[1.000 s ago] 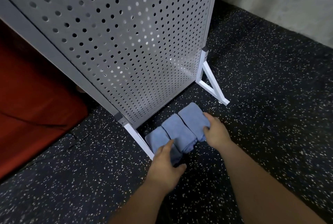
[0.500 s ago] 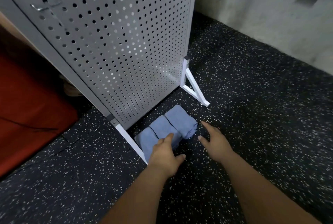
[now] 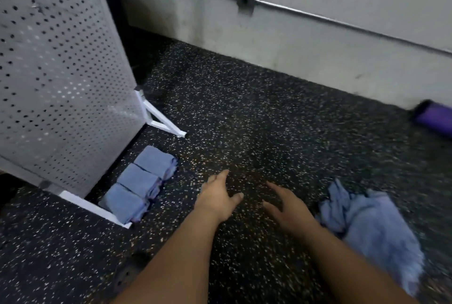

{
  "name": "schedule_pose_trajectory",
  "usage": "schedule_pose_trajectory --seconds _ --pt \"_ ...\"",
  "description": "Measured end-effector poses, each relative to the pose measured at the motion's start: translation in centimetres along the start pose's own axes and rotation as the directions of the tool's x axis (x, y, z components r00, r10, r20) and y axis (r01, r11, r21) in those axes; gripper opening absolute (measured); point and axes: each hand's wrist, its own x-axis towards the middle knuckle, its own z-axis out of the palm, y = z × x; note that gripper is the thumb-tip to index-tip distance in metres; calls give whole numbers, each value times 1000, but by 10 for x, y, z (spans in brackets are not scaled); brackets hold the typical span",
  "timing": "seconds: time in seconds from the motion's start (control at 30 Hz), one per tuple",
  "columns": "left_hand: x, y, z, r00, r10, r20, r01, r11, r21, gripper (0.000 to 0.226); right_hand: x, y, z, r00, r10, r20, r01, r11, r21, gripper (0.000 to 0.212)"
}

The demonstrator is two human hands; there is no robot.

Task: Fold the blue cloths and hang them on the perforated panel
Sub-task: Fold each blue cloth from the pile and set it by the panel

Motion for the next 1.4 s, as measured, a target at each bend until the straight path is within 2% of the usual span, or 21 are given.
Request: schedule_pose_trajectory --seconds 0.3,0.6,0.73,0.83,1.0,1.1,1.2,1.4 --pt "-18 102 113 960 181 211 -213 968 137 91 -82 145 -13 970 218 -109 -201 968 148 64" --pt "-25 128 209 923 225 311 -291 939 184 93 -99 244 -19 920 383 -88 -379 924 57 74" --pt "-21 129 234 911 216 353 -304 928 217 93 -98 263 -8 886 455 -83 -454 890 38 77" --pt "-18 130 244 903 221 369 -322 916 240 92 -97 268 5 860 506 -67 -501 862 76 72" --pt "-12 123 253 908 220 357 -312 922 227 90 -96 270 21 774 598 -208 -581 802 139 63" --pt "-10 120 258 915 216 340 -292 938 189 89 -90 274 28 737 639 -221 -598 768 227 58" --pt "-9 121 261 913 224 340 -298 937 183 86 -87 281 26 730 642 -237 -564 760 322 42" --pt "-7 124 263 913 223 342 -293 941 168 88 -97 288 17 751 593 -289 -492 796 353 18"
